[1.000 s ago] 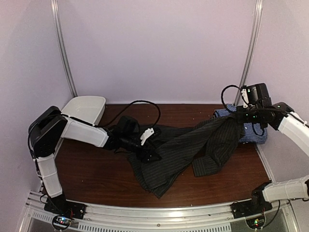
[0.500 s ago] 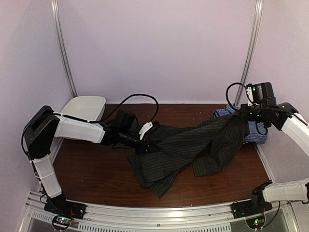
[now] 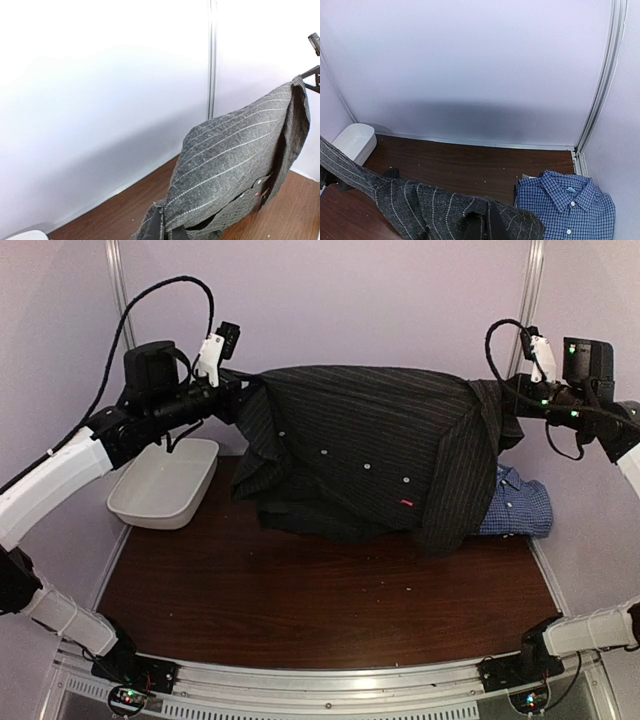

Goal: Fold and stack the long sleeve shirts
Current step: Pick up the crumpled shirt from the center of the board, then flatten out the crumpled shirt at the center of the board, then pick up the shirt from the corner of the board, then pick up the corner of the shirt from the corner of the board.

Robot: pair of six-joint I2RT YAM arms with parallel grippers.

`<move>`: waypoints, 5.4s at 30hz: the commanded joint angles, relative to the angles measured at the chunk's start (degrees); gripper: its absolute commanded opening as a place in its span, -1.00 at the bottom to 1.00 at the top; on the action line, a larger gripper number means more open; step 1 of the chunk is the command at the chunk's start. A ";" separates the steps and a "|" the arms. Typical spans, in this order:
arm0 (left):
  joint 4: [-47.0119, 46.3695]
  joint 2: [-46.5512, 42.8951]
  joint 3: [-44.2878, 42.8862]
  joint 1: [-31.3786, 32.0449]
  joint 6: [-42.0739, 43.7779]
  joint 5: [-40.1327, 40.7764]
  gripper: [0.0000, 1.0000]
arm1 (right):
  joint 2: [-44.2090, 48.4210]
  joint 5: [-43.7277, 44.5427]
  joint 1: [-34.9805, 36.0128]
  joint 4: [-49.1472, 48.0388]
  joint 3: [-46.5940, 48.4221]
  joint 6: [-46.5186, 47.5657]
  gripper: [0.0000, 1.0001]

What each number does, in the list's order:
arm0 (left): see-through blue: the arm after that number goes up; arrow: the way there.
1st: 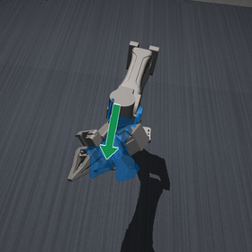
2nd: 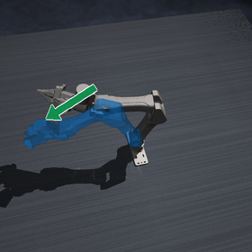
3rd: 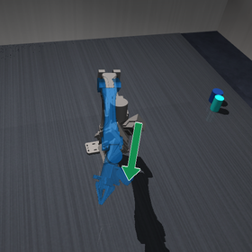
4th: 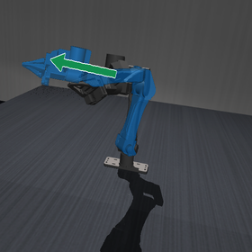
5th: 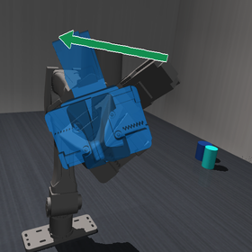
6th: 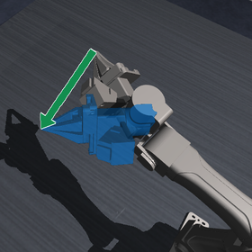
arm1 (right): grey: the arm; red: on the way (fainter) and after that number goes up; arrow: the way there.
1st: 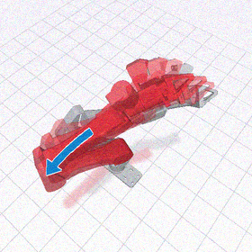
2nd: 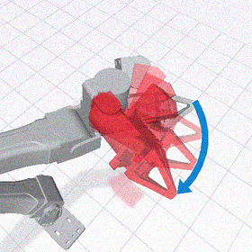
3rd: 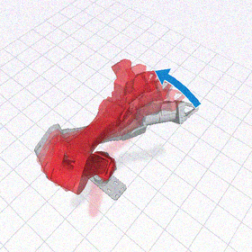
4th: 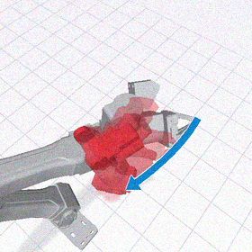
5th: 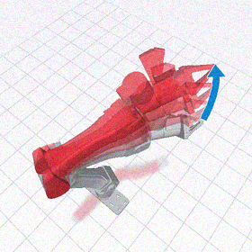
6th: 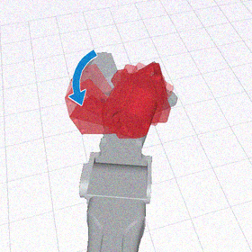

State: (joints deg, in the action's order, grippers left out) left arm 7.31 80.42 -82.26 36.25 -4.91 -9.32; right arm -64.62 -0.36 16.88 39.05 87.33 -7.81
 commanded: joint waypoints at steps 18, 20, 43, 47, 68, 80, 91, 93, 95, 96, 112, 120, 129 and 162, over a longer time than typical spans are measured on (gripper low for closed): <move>12.45 -15.23 22.68 11.60 0.77 1.64 -1.00 | 8.35 -21.56 -0.28 1.71 -16.19 -4.17 -1.00; 9.94 -15.27 29.19 15.15 -1.13 4.11 -1.00 | 9.60 -21.56 -0.23 0.10 -23.69 -6.28 -1.00; 14.35 -0.91 31.42 23.51 -4.60 16.23 -1.00 | 15.02 -7.54 12.22 5.51 -39.52 -16.43 0.49; 16.91 -0.41 31.17 23.52 -4.07 15.37 -1.00 | 14.11 -3.63 19.37 5.56 -41.66 -20.57 0.51; 13.66 2.87 33.70 23.85 -1.57 -25.88 0.07 | 2.16 -4.28 26.09 -8.48 -48.57 -23.22 0.47; 13.51 -0.16 33.94 27.53 -5.10 -17.30 0.17 | 0.78 -5.00 26.08 -11.73 -50.28 -23.50 0.47; 14.23 6.26 34.04 20.87 -12.43 -8.23 0.30 | 2.54 -4.53 26.09 -11.26 -50.36 -23.56 0.47; 14.35 7.22 34.29 20.39 -13.13 -8.51 0.18 | 2.32 -4.66 26.09 -11.48 -50.54 -23.55 0.47; 14.03 7.61 34.75 20.34 -13.79 -9.21 0.15 | 2.23 -4.75 26.07 -11.81 -50.76 -23.57 0.47; 13.98 7.80 34.98 20.34 -14.01 -8.77 0.15 | 2.22 -4.80 26.07 -11.99 -50.84 -23.64 0.47; 13.47 10.69 35.48 20.30 -13.04 -6.32 -0.01 | 2.04 -5.35 26.07 -12.64 -51.41 -23.65 0.47; 11.23 10.12 37.17 20.32 -12.66 -10.85 -0.31 | 1.78 -5.15 26.08 -12.68 -51.48 -23.52 0.47; 11.26 10.70 36.44 20.27 -11.80 -11.48 -0.50 | 2.77 -4.50 26.16 -11.51 -50.96 -23.64 0.47; 26.24 1.10 13.81 -11.58 0.81 -6.60 -1.00 | 4.42 -3.41 28.38 -5.63 -40.77 -14.58 0.63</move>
State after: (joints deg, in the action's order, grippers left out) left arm 33.32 78.70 -64.58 25.93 -6.44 -15.07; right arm -59.44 -3.81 43.75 33.47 44.88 -25.28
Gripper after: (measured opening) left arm 0.010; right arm 0.816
